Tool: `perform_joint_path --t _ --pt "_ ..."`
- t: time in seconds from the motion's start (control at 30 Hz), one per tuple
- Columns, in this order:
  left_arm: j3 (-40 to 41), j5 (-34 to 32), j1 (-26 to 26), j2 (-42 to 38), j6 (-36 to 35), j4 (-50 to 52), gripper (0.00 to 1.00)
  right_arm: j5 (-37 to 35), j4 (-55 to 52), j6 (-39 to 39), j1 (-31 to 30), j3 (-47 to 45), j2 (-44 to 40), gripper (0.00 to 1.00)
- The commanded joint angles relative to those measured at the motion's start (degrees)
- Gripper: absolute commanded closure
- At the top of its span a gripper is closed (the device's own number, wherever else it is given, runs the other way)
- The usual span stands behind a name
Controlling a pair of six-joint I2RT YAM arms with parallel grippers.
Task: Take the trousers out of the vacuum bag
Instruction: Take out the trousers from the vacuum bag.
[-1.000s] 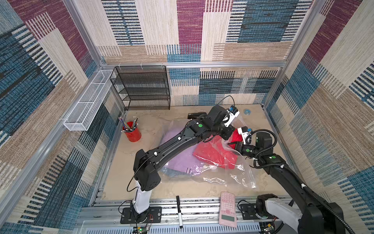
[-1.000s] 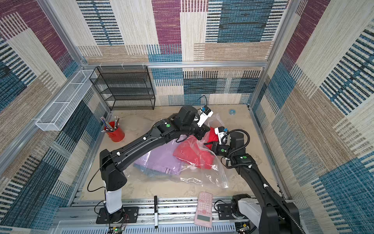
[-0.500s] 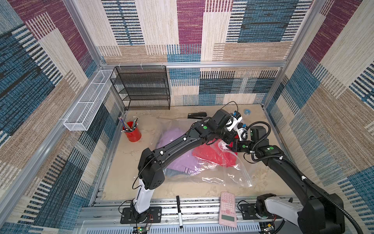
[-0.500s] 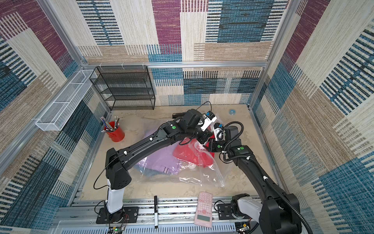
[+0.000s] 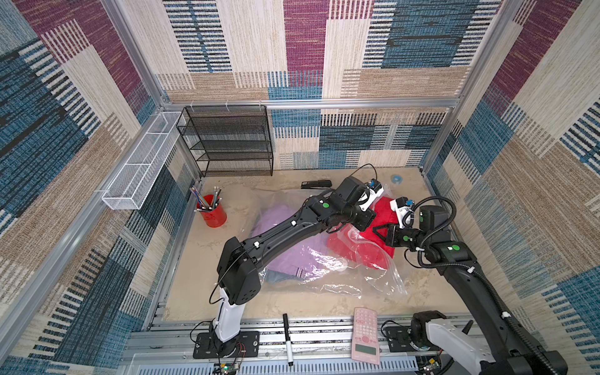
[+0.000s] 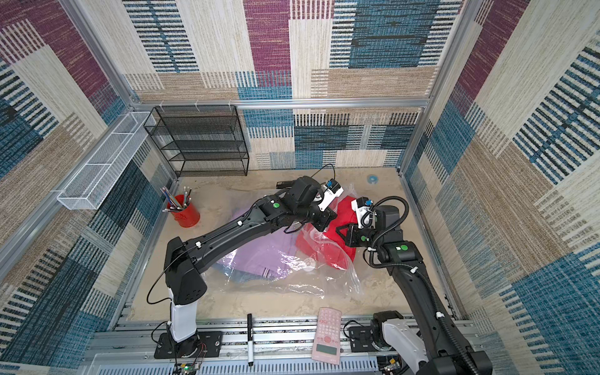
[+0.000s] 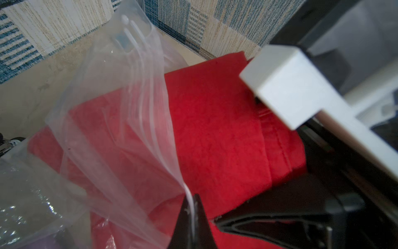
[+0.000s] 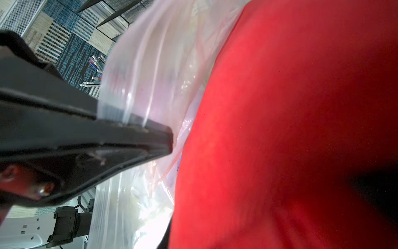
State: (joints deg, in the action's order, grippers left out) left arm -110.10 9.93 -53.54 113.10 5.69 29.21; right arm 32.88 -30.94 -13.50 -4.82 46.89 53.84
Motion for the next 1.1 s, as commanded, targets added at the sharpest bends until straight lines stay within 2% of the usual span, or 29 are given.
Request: perform_joint_path --t 0.0,0.37,0.63,0.77,0.83,0.93,1.0,1.07 --pt "0.57 -0.88 0.38 -0.58 0.13 -0.53 1.0 -3.19 5.92 -0.11 1.11 1.9 -1.8 1.0" --pt "5.3 -0.62 2.2 -2.93 1.63 -3.68 1.0 -8.72 1.84 -0.13 3.53 8.01 -5.59 1.0" --pt "7.58 -0.17 3.14 -4.03 1.43 -5.1 1.0 -18.75 -1.27 0.14 4.25 12.39 -7.62 1.0" --pt "7.78 -0.61 3.11 -3.75 1.34 -4.87 1.0 -20.43 -0.88 -0.56 4.31 14.01 -8.49 1.0" --pt "7.69 -1.15 3.09 -3.21 1.88 -4.77 1.0 -18.42 0.11 -0.58 4.38 15.08 -9.24 1.0" --pt "5.84 -1.31 3.18 -1.62 2.82 -4.3 1.0 -7.79 -0.76 -0.43 4.28 17.39 -6.72 1.0" --pt "4.28 -0.6 3.18 -0.42 3.42 -4.19 1.0 -1.26 2.0 -2.62 4.29 15.75 -6.35 1.0" --pt "2.53 0.38 3.18 0.93 4.36 -4.3 1.0 2.26 4.8 -4.29 4.28 13.09 -5.97 1.0"
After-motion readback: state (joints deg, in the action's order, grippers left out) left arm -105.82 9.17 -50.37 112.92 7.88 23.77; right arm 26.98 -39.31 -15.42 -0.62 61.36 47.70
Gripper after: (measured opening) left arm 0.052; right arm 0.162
